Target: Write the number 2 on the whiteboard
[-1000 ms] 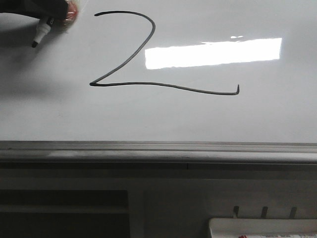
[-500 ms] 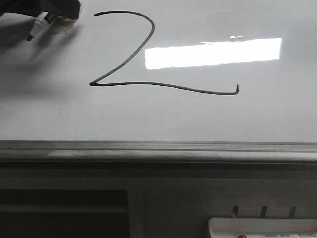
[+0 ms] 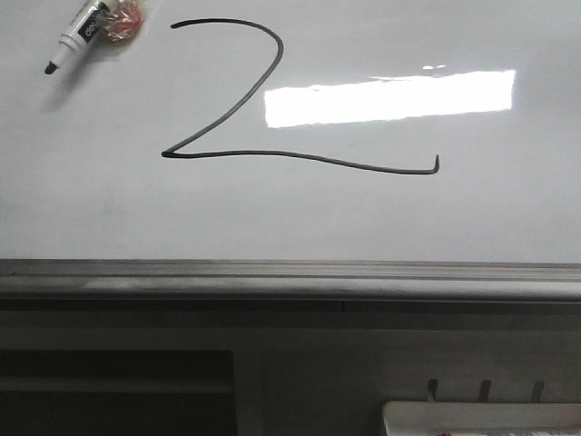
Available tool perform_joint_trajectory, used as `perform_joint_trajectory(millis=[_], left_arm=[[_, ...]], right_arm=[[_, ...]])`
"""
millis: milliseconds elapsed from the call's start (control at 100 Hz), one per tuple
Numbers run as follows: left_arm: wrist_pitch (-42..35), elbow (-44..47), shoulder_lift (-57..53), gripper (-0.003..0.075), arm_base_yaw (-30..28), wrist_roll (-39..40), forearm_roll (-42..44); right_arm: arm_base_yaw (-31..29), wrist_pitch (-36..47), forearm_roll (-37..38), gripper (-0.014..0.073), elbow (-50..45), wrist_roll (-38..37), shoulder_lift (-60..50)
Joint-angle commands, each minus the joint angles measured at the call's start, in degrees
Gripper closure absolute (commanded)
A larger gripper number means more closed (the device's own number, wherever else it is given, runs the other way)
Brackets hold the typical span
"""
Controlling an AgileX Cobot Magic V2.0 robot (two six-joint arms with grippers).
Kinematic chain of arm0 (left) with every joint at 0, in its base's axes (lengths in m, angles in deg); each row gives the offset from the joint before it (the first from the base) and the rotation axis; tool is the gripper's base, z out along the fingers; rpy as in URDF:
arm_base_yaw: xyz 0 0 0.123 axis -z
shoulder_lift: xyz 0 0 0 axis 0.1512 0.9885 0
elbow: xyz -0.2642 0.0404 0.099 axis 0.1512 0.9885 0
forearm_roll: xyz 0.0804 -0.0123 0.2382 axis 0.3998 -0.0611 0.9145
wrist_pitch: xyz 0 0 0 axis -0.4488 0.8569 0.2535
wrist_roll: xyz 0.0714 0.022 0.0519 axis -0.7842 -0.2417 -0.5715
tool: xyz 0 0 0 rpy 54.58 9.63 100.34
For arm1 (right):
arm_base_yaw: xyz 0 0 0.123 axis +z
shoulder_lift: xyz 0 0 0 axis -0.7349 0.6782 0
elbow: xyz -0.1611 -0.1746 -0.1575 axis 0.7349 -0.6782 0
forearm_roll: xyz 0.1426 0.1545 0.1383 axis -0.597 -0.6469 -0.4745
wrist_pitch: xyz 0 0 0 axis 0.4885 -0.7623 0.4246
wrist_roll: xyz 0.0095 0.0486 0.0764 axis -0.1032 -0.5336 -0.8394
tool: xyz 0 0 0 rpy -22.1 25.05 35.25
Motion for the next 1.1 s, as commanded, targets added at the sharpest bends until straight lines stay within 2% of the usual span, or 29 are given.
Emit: perform_joint_trajectory(millis=[0,110,180,360,440,560,1090], left_arm=[[4.6,-1.7,-7.2,0.0266,-0.1,0.1,2.9],[13.1,-0.2,-17.3,0.0355,-0.1,0.4,3.6],[16.1,1.8,-23.4,0.0444,-0.1,0.4,1.9],[18.7,8.0,-35.5,0.0737,-0.1,0.4,-0.7],[17.8,10.8,-38.3,0.0741,-0.1,0.4,-0.8],[18.0,12.6,-39.5,0.0741,-0.1,0.4,-0.8],[18.2,13.3,-39.5,0.0741,-0.1,0.4,-0.9]], right_arm=[[-1.5,3.6,0.6,0.0663,-0.8,0.1,-3.1],[-4.6,4.9,2.0,0.0663,-8.3,0.1,-8.6],[-6.7,6.2,2.6,0.0663,-14.2,0.1,-12.7],[-10.9,12.9,2.3,0.0663,-25.7,0.1,-23.2],[-11.1,15.7,2.3,0.0663,-28.1,0.1,-26.5],[-11.1,14.8,2.3,0.0664,-28.8,0.1,-29.6],[-11.1,14.7,2.3,0.0664,-28.8,0.1,-29.6]])
